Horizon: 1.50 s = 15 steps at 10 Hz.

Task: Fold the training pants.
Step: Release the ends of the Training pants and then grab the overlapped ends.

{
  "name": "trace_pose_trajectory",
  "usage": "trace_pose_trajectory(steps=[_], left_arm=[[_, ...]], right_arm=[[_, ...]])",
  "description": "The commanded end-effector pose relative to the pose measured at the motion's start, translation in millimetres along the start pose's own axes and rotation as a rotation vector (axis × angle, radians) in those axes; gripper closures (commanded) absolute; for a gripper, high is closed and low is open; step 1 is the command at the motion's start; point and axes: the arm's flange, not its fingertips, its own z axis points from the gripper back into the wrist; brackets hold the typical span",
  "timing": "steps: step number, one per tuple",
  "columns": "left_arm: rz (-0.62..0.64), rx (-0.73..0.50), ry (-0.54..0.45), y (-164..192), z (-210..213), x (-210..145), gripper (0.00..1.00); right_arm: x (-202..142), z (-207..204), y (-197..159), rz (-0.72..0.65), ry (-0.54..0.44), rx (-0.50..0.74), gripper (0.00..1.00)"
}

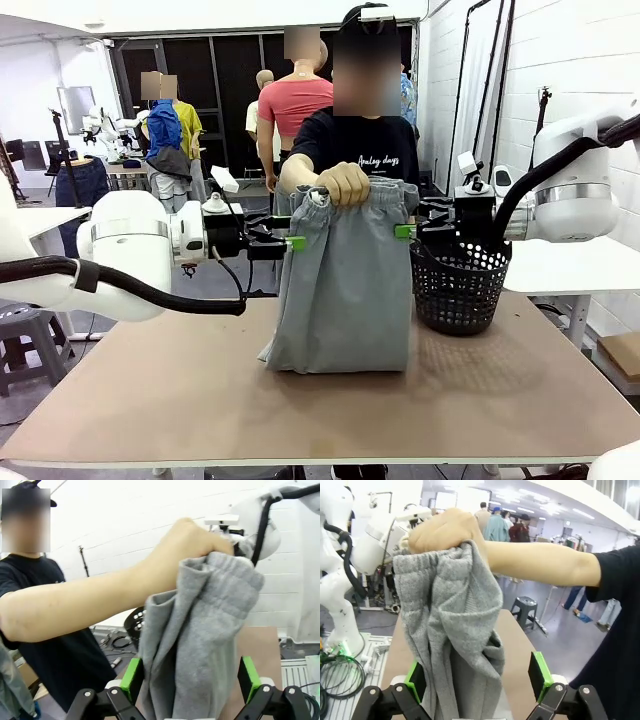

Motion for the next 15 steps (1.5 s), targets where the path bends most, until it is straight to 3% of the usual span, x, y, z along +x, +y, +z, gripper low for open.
trace_pose_trajectory(steps=[1, 7, 10, 15], left_arm=[[-0.037, -0.073, -0.029, 10, 5, -8, 0.00], [-0.040, -0.055, -0.030, 17, -6, -9, 0.00], [-0.035, -0.042, -0.014, 17, -10, -5, 0.00], [0.012, -0.055, 0.006, 14, -25, -21, 0.00]], right_arm=[[-2, -6, -3, -0.087, -0.073, 0.107, 0.00], [-1, -13, 4, -0.086, -0.060, 0.222, 0.00], [-9, -20, 9, -0.033, -0.001, 0.206, 0.00], [-25, -39, 10, -0.003, -0.048, 0.188, 0.00]])
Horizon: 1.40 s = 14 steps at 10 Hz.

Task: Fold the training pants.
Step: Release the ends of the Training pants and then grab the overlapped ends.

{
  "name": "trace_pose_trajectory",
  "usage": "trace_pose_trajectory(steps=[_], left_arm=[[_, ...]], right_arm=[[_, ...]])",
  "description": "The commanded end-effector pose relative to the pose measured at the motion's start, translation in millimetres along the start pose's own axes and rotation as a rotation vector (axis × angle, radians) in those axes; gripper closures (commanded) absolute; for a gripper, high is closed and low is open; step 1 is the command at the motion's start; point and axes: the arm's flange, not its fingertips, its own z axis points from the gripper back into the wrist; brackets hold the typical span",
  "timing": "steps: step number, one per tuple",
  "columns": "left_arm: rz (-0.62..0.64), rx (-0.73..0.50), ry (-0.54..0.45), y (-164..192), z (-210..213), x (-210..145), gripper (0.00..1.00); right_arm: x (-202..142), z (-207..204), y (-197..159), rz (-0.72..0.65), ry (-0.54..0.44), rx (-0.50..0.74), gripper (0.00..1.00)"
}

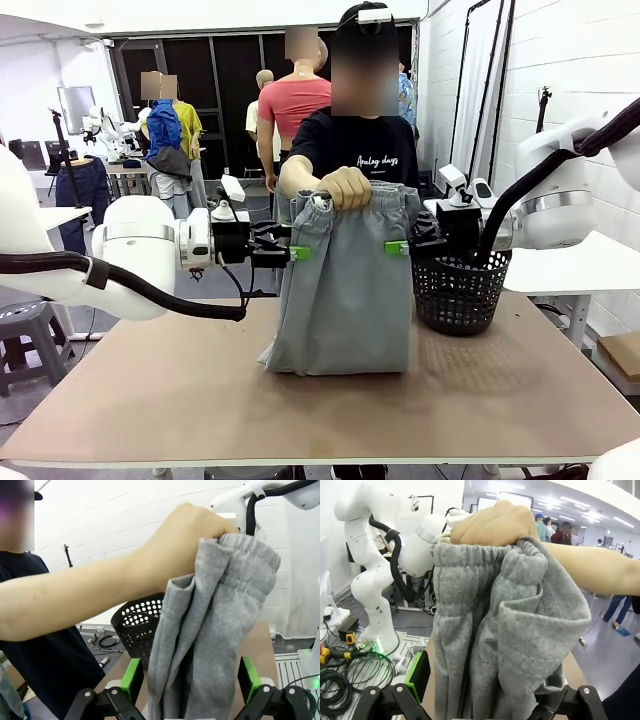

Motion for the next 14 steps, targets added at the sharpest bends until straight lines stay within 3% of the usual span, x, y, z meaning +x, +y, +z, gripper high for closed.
trace_pose_trajectory(steps=[1, 9, 14], left_arm=[[0.002, -0.011, -0.012, -1, -15, 0, 0.00], [0.026, 0.007, -0.017, -4, -42, 13, 0.00], [0.050, 0.058, -0.029, 5, -57, 25, 0.00]], right_arm=[[-9, -13, -3, 0.016, -0.021, -0.022, 0.00], [3, -35, -14, 0.043, -0.082, -0.010, 0.00], [10, -43, -24, -0.032, -0.079, 0.025, 0.00]])
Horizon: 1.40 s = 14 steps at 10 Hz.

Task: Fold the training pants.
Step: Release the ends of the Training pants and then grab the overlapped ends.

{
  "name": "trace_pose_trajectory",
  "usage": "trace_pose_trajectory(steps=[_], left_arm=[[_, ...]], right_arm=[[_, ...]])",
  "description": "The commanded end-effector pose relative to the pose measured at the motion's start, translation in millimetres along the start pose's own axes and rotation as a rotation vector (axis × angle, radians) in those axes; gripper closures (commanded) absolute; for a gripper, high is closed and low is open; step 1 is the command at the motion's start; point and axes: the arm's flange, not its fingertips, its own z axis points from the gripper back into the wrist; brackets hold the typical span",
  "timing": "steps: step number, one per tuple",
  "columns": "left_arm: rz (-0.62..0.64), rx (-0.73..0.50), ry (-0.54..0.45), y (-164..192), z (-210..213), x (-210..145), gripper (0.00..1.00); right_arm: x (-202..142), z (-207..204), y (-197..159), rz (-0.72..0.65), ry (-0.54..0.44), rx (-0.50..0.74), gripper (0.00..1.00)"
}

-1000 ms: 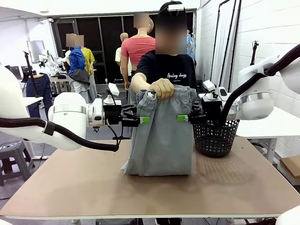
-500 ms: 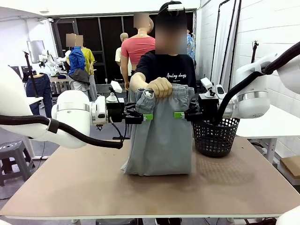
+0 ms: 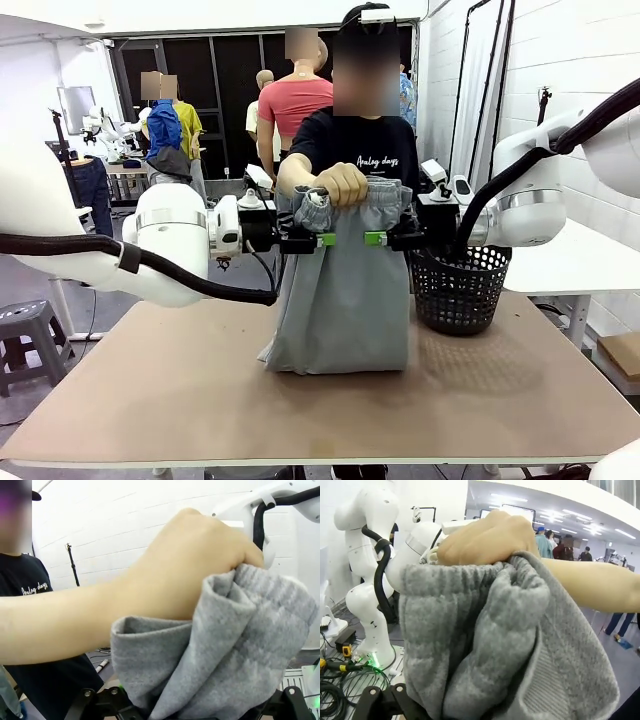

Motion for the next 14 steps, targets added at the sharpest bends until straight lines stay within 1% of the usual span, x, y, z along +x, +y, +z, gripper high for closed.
trace_pose_trajectory(steps=[1, 2, 5, 6, 12, 13, 14], left_arm=[[0.019, 0.016, -0.005, 3, -12, 2, 0.17], [0.024, -0.008, -0.030, 5, -11, 1, 0.37], [0.045, -0.027, -0.032, 6, -8, 0, 0.97], [0.049, -0.031, -0.029, 6, -7, -1, 1.00], [0.068, -0.032, -0.032, 12, -3, -5, 1.00], [0.032, -0.030, -0.020, 16, -2, -8, 1.00], [0.049, -0.016, -0.016, 7, -4, -6, 1.00]], right_arm=[[3, -8, -7, -0.040, -0.007, 0.014, 0.19], [3, -6, -7, -0.044, -0.008, 0.009, 0.39], [4, -2, -9, -0.040, -0.015, -0.002, 0.99], [4, -2, -9, -0.042, -0.009, 0.002, 1.00], [1, -7, -16, -0.052, 0.038, 0.025, 1.00], [1, -12, -21, -0.011, 0.094, 0.024, 1.00], [-3, 1, -5, -0.032, 0.011, 0.006, 1.00]])
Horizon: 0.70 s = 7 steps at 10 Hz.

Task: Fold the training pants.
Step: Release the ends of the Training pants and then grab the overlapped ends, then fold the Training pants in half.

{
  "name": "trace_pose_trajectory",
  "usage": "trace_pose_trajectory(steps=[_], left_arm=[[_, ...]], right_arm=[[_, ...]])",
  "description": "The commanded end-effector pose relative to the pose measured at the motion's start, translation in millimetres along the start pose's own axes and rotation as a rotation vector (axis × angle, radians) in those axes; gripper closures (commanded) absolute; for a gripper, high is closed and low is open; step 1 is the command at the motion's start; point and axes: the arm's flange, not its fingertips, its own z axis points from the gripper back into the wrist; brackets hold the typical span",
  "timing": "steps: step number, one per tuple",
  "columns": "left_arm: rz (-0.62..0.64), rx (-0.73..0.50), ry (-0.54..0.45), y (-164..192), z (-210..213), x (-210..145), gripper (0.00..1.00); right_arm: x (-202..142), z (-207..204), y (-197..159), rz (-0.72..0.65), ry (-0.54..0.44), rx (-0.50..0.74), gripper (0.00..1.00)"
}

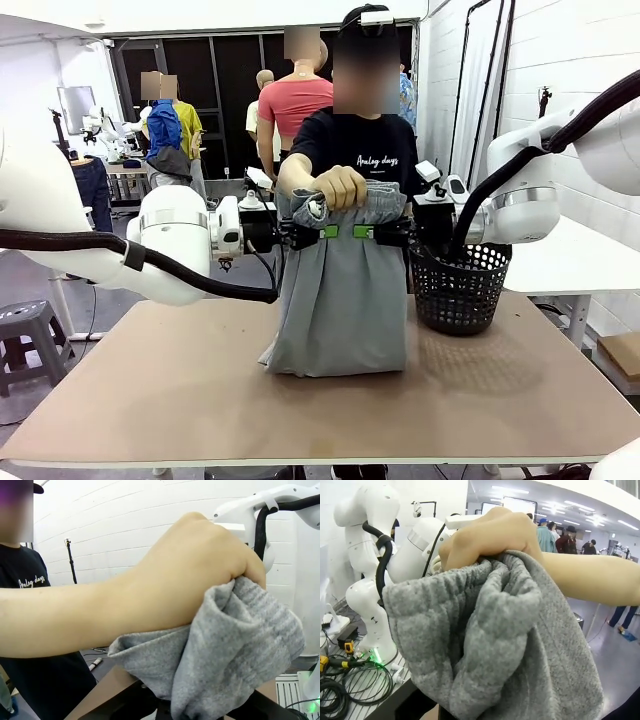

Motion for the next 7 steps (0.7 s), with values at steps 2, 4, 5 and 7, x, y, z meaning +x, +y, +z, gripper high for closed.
trace_pose_trajectory(steps=[2, 4, 5, 7], left_arm=[[-0.002, -0.003, -0.005, -3.2, -1.9, 2.8, 1.00], [-0.002, -0.003, -0.005, -3.2, -1.9, 2.8, 1.00], [-0.002, -0.003, -0.005, -3.2, -1.9, 2.8, 1.00], [-0.002, -0.003, -0.005, -3.2, -1.9, 2.8, 1.00]], right_arm=[[-0.6, 1.6, 5.0, -0.010, -0.025, -0.002, 1.00], [-0.6, 1.6, 5.0, -0.010, -0.025, -0.002, 1.00], [-0.6, 1.6, 5.0, -0.010, -0.025, -0.002, 1.00], [-0.6, 1.6, 5.0, -0.010, -0.025, -0.002, 1.00]])
